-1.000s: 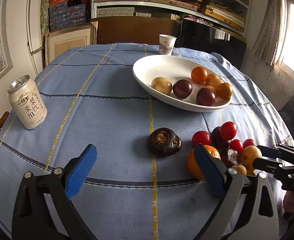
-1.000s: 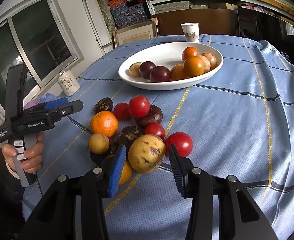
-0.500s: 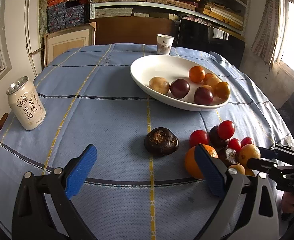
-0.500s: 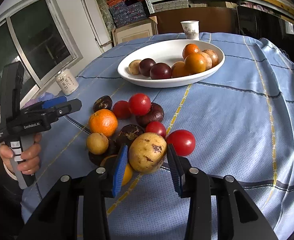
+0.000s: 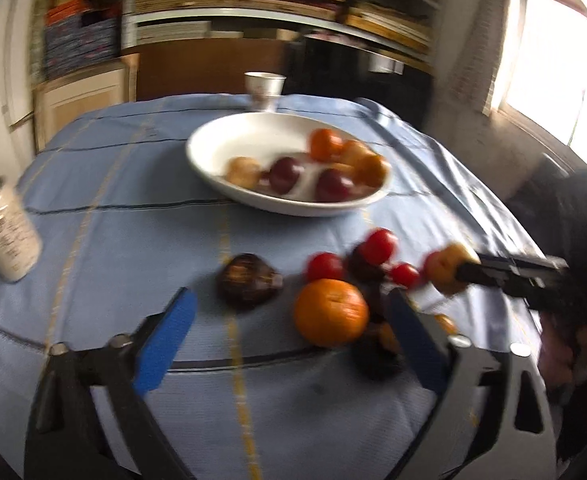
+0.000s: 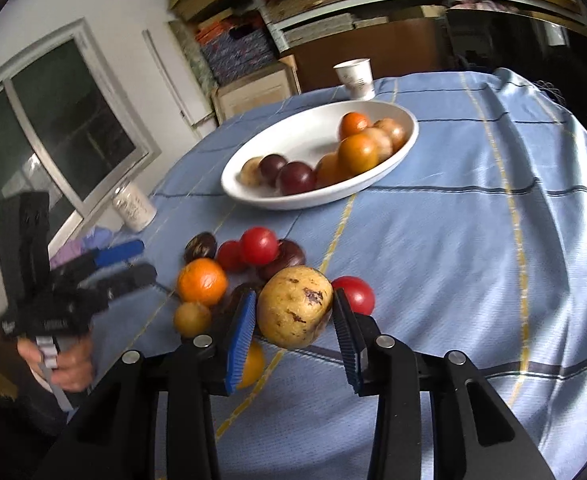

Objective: Organize fruits
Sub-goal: 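Move the left tool to a tangerine while the right tool reaches the pale speckled fruit, then close the left tool on the tangerine while the right tool grips the pale speckled fruit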

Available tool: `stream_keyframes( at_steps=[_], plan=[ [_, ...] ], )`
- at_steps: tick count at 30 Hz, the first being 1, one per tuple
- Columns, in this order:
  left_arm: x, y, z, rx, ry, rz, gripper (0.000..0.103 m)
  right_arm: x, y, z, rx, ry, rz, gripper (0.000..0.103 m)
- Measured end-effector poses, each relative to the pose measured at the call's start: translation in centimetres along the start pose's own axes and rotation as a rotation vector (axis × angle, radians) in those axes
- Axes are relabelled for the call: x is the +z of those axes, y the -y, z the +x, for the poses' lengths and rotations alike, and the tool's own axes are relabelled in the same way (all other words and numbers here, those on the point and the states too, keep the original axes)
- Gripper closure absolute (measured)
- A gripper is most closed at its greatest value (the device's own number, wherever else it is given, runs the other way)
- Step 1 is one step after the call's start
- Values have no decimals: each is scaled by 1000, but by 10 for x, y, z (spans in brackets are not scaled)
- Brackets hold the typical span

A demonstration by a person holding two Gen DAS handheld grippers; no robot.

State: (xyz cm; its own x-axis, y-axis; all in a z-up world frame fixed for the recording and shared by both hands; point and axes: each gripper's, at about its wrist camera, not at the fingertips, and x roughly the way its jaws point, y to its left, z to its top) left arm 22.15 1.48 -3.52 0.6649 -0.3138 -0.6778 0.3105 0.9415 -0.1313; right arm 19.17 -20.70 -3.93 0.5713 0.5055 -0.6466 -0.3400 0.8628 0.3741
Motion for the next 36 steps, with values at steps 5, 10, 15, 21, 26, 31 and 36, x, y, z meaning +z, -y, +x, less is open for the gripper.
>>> stream_keyframes(
  at_steps=[5, 10, 15, 21, 26, 31, 36],
  plan=[
    [-2, 9, 20, -64, -86, -4, 51, 1, -1, -4, -3, 13, -7, 63],
    [-1, 11, 27, -78, -106, -25, 52, 1, -2, -9, 11, 23, -16, 63],
    [0, 12, 32, -64, -109, -38, 52, 1, -2, -12, 18, 29, -15, 63],
    [2, 6, 45, -65, -149, -79, 56, 0, -3, -12, 16, 27, -16, 63],
    [2, 9, 47, -47, -155, -66, 56, -1, -4, -12, 11, 24, -18, 63],
    [1, 12, 45, -39, -149, -63, 57, -2, -3, -11, -6, 24, -17, 63],
    [0, 9, 38, -50, -133, -84, 57, -1, -1, -11, -24, 36, -24, 63]
  ],
)
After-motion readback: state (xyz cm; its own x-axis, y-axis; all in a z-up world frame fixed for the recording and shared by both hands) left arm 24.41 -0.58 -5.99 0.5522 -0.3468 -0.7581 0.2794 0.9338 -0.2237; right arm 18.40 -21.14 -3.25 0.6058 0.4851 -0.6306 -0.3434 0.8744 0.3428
